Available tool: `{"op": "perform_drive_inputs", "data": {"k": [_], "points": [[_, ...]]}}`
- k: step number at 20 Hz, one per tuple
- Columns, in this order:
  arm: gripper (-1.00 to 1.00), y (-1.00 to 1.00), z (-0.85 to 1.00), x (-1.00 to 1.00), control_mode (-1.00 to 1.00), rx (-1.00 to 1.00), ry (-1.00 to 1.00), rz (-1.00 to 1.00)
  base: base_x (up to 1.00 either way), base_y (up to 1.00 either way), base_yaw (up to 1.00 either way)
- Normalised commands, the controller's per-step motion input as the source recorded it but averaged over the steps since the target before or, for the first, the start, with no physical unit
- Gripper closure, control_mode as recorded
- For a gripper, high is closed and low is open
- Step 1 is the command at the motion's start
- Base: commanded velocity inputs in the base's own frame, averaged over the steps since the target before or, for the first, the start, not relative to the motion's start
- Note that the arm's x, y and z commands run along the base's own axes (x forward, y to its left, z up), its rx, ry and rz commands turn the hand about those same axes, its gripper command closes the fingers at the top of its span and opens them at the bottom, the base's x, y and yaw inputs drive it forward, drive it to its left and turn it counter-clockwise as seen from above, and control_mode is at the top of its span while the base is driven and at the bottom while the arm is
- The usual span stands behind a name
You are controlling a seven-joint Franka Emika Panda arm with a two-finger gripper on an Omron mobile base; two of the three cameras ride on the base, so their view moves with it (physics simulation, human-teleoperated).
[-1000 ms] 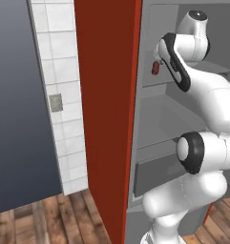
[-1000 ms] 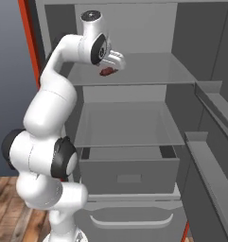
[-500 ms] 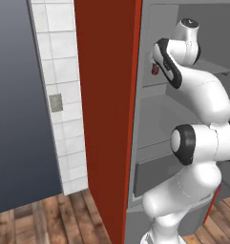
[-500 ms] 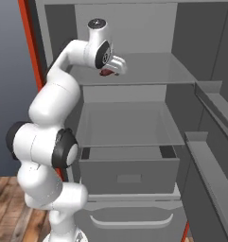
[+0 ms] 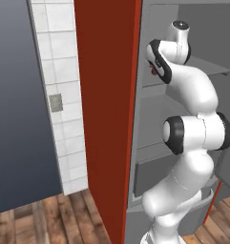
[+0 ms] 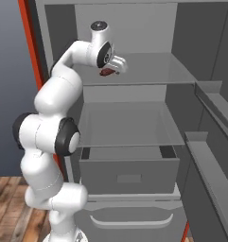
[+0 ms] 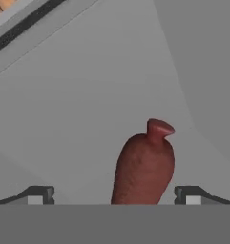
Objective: Move the hot dog bun to the plate on the dining table and place the condiment next to that plate. Then navigate to the fridge and take the sausage and place it on the plate as well.
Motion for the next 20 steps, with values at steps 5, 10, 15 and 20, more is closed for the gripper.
{"op": "perform_drive_inputs", "data": {"k": [5,10,15,20], "points": [[-1.00,0.02,-0.13,0.43,-1.00,0.00,0.04,0.00,0.00,0.00,0.00],[-1.00,0.00,-0.05,0.35,-1.00,0.00,0.04,0.02,0.00,0.00,0.00],[-1.00,0.00,-0.29,0.08,-1.00,0.00,0.08,0.05,0.00,0.00,0.00],[1.00,0.00,-0.55,0.00,-1.00,0.00,0.15,0.05,0.00,0.00,0.00]]}}
